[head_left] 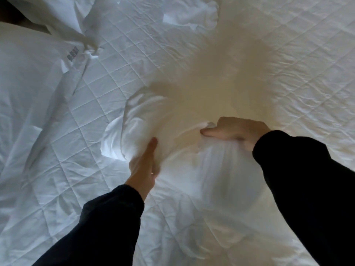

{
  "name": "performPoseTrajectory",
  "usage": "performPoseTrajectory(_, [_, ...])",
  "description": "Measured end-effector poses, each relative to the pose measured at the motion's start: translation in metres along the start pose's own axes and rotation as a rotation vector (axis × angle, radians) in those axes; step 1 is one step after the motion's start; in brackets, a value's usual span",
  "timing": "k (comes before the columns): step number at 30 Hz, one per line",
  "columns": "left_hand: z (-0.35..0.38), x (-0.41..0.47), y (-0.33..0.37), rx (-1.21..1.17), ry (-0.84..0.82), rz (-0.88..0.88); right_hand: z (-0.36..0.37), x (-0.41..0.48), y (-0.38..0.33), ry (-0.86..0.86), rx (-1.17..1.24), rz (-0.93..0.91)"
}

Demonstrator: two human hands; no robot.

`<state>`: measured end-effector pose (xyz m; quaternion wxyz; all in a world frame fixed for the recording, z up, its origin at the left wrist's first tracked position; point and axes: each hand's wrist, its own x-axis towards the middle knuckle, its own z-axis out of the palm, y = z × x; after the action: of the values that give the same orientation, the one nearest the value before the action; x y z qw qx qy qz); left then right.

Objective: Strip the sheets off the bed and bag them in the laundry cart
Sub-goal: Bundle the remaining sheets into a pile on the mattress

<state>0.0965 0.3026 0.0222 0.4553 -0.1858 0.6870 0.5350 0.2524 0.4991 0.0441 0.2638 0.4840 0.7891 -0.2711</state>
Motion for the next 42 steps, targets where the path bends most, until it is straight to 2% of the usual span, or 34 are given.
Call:
performPoseTrajectory(2, [-0.001,0.005,0.001,-0.024,0.021,0.071,0.012,-0.009,0.014,-0.086,0.033,0.007])
performPoseTrajectory(4, [-0.008,0.011,-0.007,-0.013,-0.064,0.150,0.032,-0.017,0.027,-0.197,0.135,0.038])
performPoseTrajectory(6, [-0.011,0.008,-0.023,0.077,-0.182,0.190,0.054,-0.021,0.033,-0.227,0.305,0.032])
performPoseTrajectory(8, [-0.012,0.006,-0.037,0.119,-0.245,0.179,0.070,-0.017,0.033,-0.123,0.491,-0.008])
performPoseTrajectory(10, [-0.012,0.009,-0.043,0.086,-0.215,0.182,0.082,-0.014,0.028,-0.028,0.597,-0.038])
performPoseTrajectory(12, [-0.012,0.012,-0.047,0.048,-0.159,0.201,0.089,-0.014,0.025,-0.020,0.668,-0.056])
performPoseTrajectory(16, [-0.011,0.007,-0.052,0.075,-0.017,0.251,0.088,-0.032,0.019,0.028,0.673,-0.121])
performPoseTrajectory(19, [-0.020,-0.011,-0.047,0.084,-0.001,0.257,0.086,-0.061,0.010,0.101,0.668,-0.126])
performPoseTrajectory(23, [-0.039,-0.053,-0.042,0.116,-0.083,0.255,0.086,-0.121,0.011,0.161,0.767,-0.116])
performPoseTrajectory(30, [-0.065,-0.154,-0.009,0.271,-0.231,0.370,0.086,-0.246,0.008,0.348,1.009,-0.082])
performPoseTrajectory(36, [-0.074,-0.226,0.011,0.398,-0.414,0.310,0.080,-0.328,0.008,0.474,1.171,0.028])
performPoseTrajectory(42, [-0.044,-0.284,-0.005,0.510,-0.485,0.347,0.089,-0.392,0.034,0.613,1.304,0.190])
